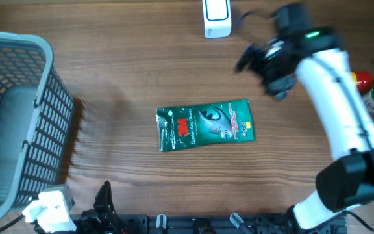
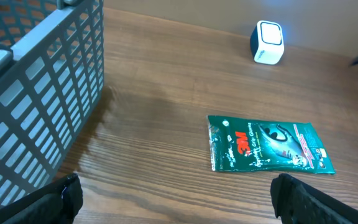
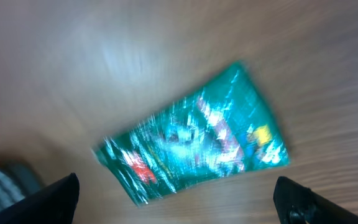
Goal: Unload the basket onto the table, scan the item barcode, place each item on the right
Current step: 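Lower the right gripper onto the green 3M glove package and grasp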
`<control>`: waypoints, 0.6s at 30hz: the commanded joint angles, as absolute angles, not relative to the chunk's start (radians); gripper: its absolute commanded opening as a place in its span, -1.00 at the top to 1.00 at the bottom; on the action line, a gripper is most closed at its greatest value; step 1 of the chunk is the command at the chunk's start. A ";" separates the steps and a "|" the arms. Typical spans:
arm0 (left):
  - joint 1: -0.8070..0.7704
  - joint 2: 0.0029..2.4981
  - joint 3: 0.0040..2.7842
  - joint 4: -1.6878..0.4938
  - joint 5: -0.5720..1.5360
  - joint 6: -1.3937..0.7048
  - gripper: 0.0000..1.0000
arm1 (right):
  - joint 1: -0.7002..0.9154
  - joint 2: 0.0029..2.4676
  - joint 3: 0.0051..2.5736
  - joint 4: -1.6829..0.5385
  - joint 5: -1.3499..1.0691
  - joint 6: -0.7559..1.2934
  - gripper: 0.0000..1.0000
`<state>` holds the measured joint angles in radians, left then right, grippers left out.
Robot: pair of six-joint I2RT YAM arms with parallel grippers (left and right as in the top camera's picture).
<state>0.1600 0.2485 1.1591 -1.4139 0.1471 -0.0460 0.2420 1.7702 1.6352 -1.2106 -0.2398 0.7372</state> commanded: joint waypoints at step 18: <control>0.166 0.246 1.156 -1.412 0.155 -0.044 -1.00 | 0.503 1.798 1.008 -0.709 0.039 0.773 0.28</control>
<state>0.1600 0.2485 1.1591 -1.4139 0.1474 -0.0460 0.5072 1.7840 1.0210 -0.7471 -0.0196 0.7639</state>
